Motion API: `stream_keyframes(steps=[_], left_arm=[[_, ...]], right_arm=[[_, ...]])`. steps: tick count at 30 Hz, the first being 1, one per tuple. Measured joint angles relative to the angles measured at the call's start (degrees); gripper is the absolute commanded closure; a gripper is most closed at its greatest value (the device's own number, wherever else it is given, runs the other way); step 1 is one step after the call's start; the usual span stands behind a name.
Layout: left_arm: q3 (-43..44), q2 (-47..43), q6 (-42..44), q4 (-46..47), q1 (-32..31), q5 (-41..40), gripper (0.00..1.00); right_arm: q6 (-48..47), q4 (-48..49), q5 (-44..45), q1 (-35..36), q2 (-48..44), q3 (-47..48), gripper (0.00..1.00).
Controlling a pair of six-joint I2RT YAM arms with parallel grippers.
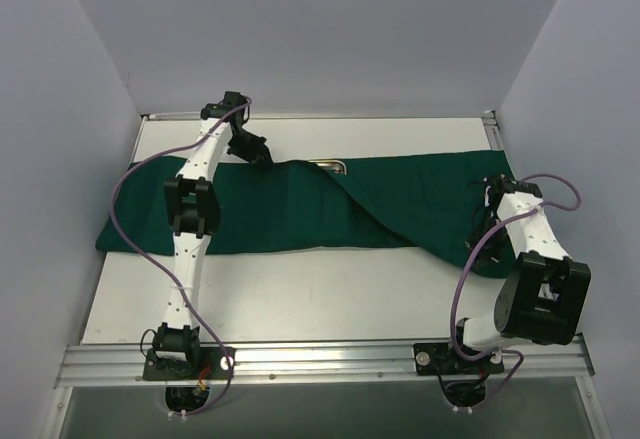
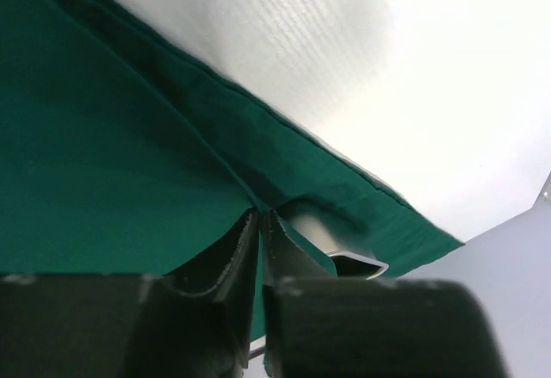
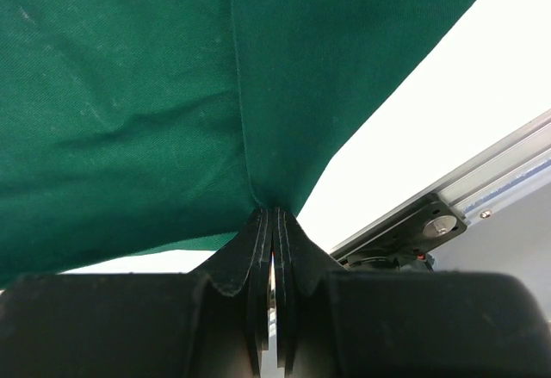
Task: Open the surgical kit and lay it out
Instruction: Open the surgical kit at the center of the board.
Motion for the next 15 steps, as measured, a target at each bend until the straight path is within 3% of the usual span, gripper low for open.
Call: stream_keyframes(steps=[2,9,15], left_arm=[[0.0,0.0,0.35,0.81,0.0,0.35,0.98],[-0.72,-0.17,6.56,2.56,0.0,0.72,0.98],[-9.53,-6.23,18.51,1.9,-0.9,-3.13,0.98]], right_arm=[[-0.11,0.11,-0.09,0.0,0.0,0.0,1.0],[-0.66,0.0,-0.37,0.0,0.07,1.22,1.0],[-1.44,-1.2,0.26,0.0,3.58,11.85,1.0]])
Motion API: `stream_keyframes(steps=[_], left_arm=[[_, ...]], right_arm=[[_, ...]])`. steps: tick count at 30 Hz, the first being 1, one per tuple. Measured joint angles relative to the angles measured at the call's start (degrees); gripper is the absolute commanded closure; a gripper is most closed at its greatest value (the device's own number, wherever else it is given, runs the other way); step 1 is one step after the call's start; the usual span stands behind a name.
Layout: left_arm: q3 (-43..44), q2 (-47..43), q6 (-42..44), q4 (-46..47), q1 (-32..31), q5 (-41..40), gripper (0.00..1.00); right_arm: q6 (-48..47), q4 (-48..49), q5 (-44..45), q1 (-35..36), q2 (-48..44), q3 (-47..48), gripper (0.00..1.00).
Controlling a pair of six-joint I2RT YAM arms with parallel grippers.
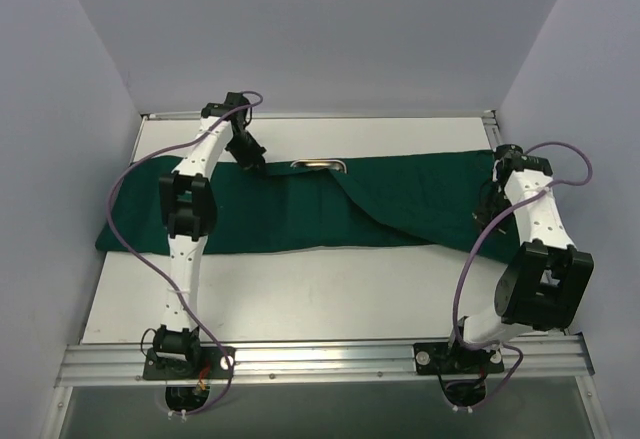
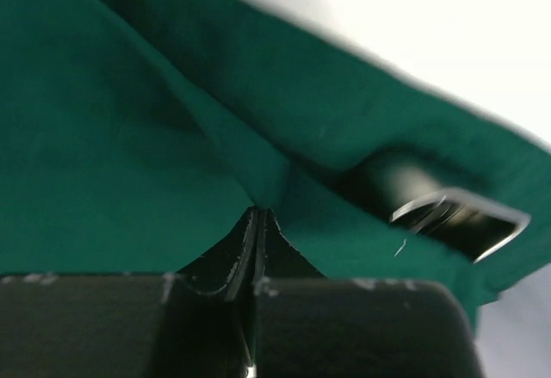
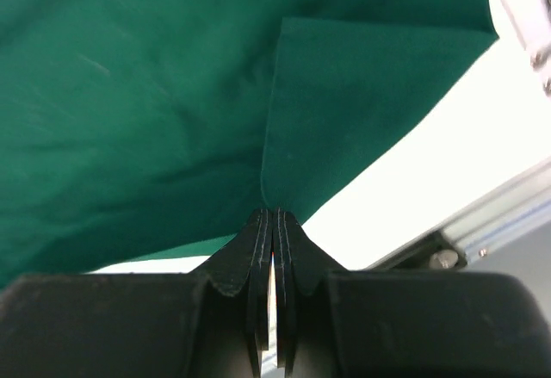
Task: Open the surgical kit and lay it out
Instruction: Open the surgical kit at the center of the board.
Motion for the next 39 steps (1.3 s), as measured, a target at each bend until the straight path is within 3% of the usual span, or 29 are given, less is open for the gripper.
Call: stream_keyframes(steps=[7,11,19,25,27,28,31,32,33,35,37,39], left_arm=[[-16.04,-17.66,6.97,-1.03,-3.26,-5.77,0.98],[-31.41,-33.2,6.91,2.27,-4.46,-7.65,0.98],[-64.32,-63.52,-0.2,3.91,-7.58,-8.79,0.98],[-88.72,-90.62,-9.46,1.88,-11.17,-5.2,0.98],[-93.79,-98.33,-12.28,0.02,-11.17,-3.93,0.93],[-95.03,-100.65,-13.11,-0.72,-11.17,-3.48,0.81],[-96.61,-106.88,-15.45,-3.78,-11.17,-1.57,0.68],[-96.61,-107.75,-15.76,-3.98,-11.17,-1.11,0.55],[-96.61,-108.28,-15.45,-4.0,-11.17,-0.46,0.51],[-95.95,-107.16,-14.36,-3.91,-11.17,0.24,0.41],[-93.18,-102.6,-11.28,-3.08,-11.17,0.31,0.41],[-87.12,-94.31,-6.47,-2.01,-11.17,-0.52,0.4]], right_arm=[[-0.7,1.25,-1.77,0.0,6.73,7.39,1.0],[-0.46,1.01,-3.3,0.26,6.8,7.32,1.0],[0.9,0.42,-2.82,6.49,-1.14,4.2,1.0],[1.22,-0.68,-1.53,6.71,-9.09,1.33,1.0],[1.27,-1.44,-1.31,6.69,-11.19,-0.83,1.0],[1.31,-1.99,-1.33,6.58,-12.07,-1.95,1.0],[1.33,-3.45,-1.42,5.97,-14.05,-4.98,1.0],[1.33,-3.82,-1.4,5.75,-14.58,-5.88,1.0],[1.31,-4.22,-1.42,5.44,-15.13,-6.75,1.0],[1.25,-5.42,-1.6,5.07,-15.74,-7.87,0.8],[0.98,-6.01,-2.25,4.81,-15.76,-7.89,0.61],[0.39,-6.47,-3.3,4.76,-14.97,-6.99,0.48]])
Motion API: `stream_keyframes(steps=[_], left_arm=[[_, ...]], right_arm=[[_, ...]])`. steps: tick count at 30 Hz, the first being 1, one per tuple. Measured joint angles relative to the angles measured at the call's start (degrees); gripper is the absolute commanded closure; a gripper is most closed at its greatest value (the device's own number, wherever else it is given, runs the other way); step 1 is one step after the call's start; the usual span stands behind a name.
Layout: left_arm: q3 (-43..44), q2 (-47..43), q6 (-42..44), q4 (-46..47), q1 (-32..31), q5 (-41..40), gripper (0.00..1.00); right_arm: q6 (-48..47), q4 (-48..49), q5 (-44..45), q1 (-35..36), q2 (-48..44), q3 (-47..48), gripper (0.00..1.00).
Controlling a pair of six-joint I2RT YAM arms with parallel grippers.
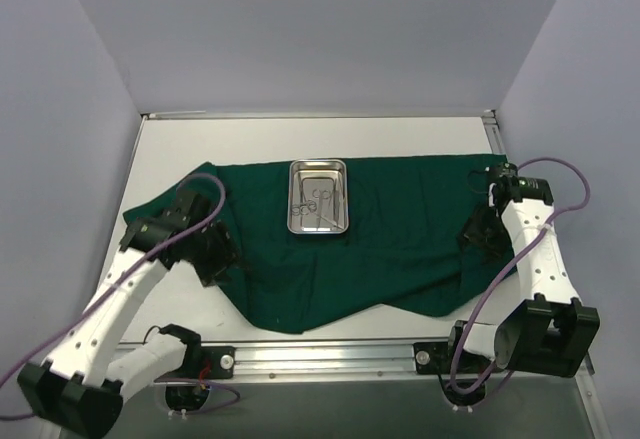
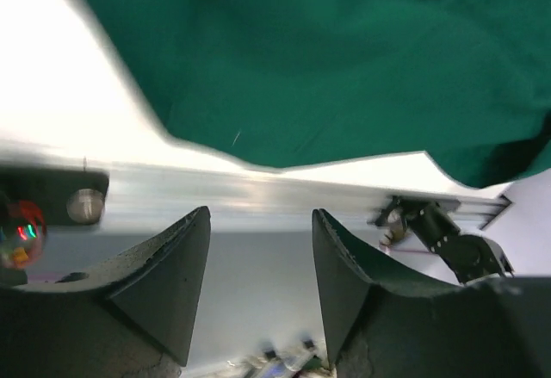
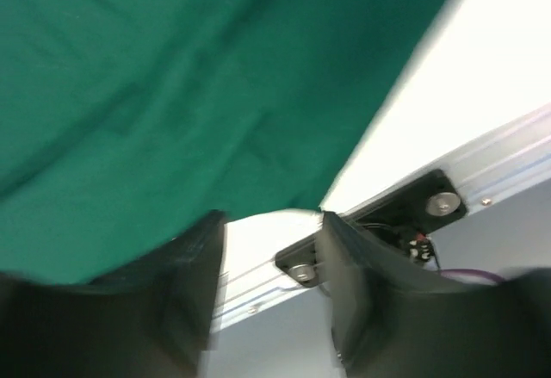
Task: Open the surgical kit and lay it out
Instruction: Open the surgical kit at the center of the board.
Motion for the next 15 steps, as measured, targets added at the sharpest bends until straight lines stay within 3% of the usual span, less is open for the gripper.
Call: stream_keyframes(steps=[2,5,6,8,9,12,15], left_arm=[[8.76,10.51,5.62,1.95,0.02,-1.55,0.42],[22.88,25.64,13.46,6.29,0.04,-4.92,0.59],[27.12,30.21,16.02,7.23,0.11,-5.84,0.75],[34.12,38.1,20.44,9.14,0.35,-7.67,0.9],[37.22,41.64,22.56,9.86,0.59,-8.09,0.96],[46.9,52.22,27.67,10.58,2.12,-8.17,0.98],[55.47,62.01,31.01,10.84,4.26,-7.72,0.98]], right_arm=[[-0.85,-0.98,-1.64,0.0,3.08,4.52,0.46],[-1.55,0.15,-3.72,0.22,10.25,15.21,0.46],[-1.6,1.44,-4.31,0.37,12.74,18.56,0.5],[-1.73,3.39,-5.64,0.87,17.75,24.44,0.57],[-1.68,4.96,-6.43,1.11,20.02,26.67,0.71],[-1.4,9.11,-8.72,1.81,26.34,31.41,1.0],[-0.83,14.03,-11.08,2.34,31.34,33.35,1.0]])
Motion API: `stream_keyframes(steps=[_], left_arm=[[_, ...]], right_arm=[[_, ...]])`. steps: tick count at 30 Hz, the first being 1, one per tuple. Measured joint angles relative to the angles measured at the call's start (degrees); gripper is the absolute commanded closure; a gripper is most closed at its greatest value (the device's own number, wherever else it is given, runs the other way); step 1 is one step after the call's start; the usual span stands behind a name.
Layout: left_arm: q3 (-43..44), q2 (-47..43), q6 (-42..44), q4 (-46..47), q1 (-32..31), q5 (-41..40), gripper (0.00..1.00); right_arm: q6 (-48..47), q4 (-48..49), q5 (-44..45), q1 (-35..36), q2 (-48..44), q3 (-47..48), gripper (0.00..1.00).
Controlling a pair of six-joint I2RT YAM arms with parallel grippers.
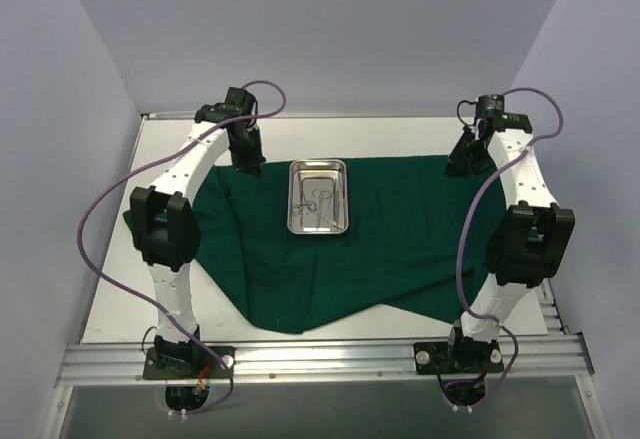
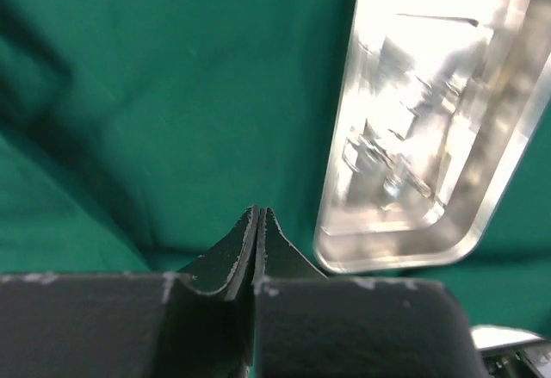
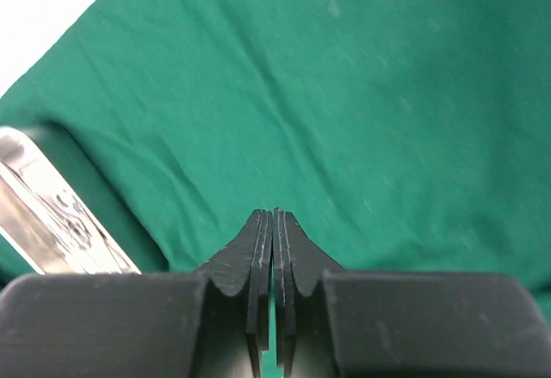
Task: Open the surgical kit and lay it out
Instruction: Open the surgical kit at the center of the board.
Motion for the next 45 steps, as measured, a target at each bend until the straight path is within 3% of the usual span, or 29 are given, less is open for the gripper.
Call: stream_keyframes(steps=[9,22,31,42,45], left_arm=[[14.25,18.18,3.41,-2.84,5.2,1.9,0.98],[19.54,28.72,2.69,-5.46,7.8,5.53,0.98],[32.57,36.59,-0.9,-6.58,10.36,12.24,0.96],[43.04,45.31,-9.68,5.66,13.55,24.06,0.97],[43.95,46.38,-10.84,9.14,14.43,25.51,0.81]], right_arm=[[-0.35,12.2,-2.49,0.52,12.04,2.58,1.0],[-1.38,17.99,-2.36,0.74,22.77,2.75,1.0],[-1.6,18.16,-2.49,0.72,27.28,6.1,1.0],[-0.33,17.22,-3.96,0.72,36.98,21.55,1.0],[0.17,17.99,-4.52,0.68,37.73,22.56,1.0]])
